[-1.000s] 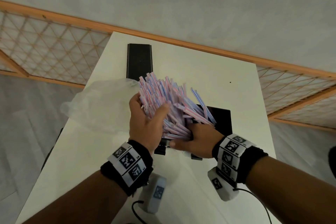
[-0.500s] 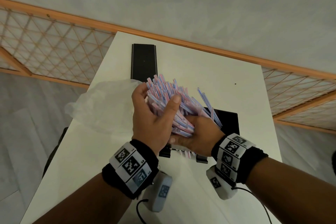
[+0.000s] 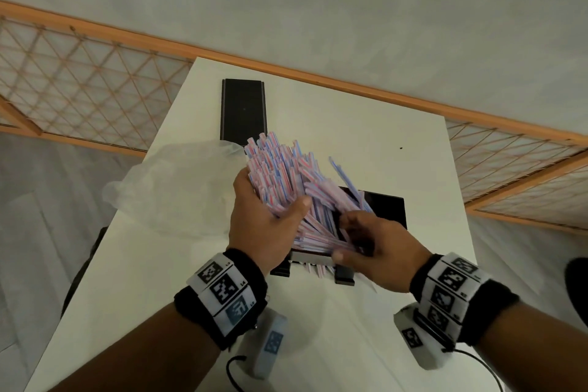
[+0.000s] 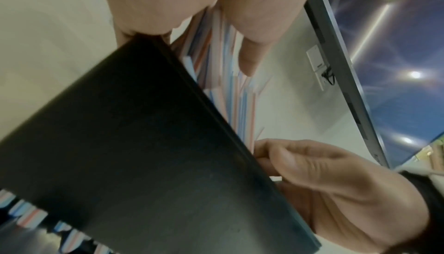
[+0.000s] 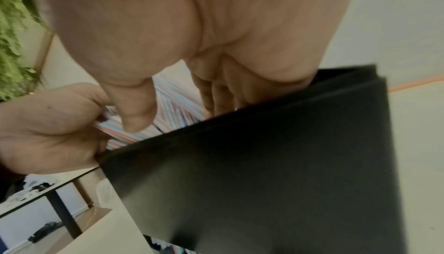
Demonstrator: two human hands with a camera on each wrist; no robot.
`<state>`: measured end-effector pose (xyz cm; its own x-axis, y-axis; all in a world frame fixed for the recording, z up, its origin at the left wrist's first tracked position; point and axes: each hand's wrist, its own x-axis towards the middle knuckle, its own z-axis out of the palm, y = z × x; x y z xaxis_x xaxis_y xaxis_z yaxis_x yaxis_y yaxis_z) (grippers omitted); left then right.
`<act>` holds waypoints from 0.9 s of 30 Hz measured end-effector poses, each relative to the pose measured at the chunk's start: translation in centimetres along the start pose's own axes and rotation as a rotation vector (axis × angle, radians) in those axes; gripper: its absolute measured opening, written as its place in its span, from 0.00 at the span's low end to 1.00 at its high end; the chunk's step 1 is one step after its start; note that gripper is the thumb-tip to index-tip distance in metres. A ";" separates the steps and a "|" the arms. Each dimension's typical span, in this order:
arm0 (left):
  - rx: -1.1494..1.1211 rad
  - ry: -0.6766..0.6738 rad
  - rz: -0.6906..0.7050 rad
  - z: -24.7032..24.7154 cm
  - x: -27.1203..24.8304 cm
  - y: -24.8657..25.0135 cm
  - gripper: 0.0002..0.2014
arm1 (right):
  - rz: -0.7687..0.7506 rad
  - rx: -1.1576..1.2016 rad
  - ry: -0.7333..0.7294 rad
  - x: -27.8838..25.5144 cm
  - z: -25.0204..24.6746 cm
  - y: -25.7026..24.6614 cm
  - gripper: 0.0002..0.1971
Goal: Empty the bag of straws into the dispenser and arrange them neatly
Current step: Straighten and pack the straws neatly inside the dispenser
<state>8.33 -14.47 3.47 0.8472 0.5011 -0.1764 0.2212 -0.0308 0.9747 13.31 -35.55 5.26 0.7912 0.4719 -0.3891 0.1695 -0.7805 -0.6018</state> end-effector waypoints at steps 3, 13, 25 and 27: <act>0.041 0.019 0.029 0.5 0.1 -0.3 0.36 | 0.054 -0.059 0.078 1.2 0.5 -0.5 0.18; 0.022 0.014 -0.019 0.3 -0.2 -0.4 0.33 | 0.320 -0.345 0.070 4.2 0.2 -1.4 0.12; -0.031 0.032 0.067 -0.1 -0.7 1.0 0.36 | 0.237 -0.436 -0.054 2.9 -2.0 -2.0 0.12; -0.053 0.042 0.065 0.0 -0.5 1.3 0.35 | 0.310 -0.388 -0.116 3.0 -1.6 -1.9 0.17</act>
<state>8.20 -14.81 4.78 0.8376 0.5355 -0.1081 0.1398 -0.0189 0.9900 16.31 -33.26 6.31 0.7723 0.2191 -0.5962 0.1599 -0.9755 -0.1513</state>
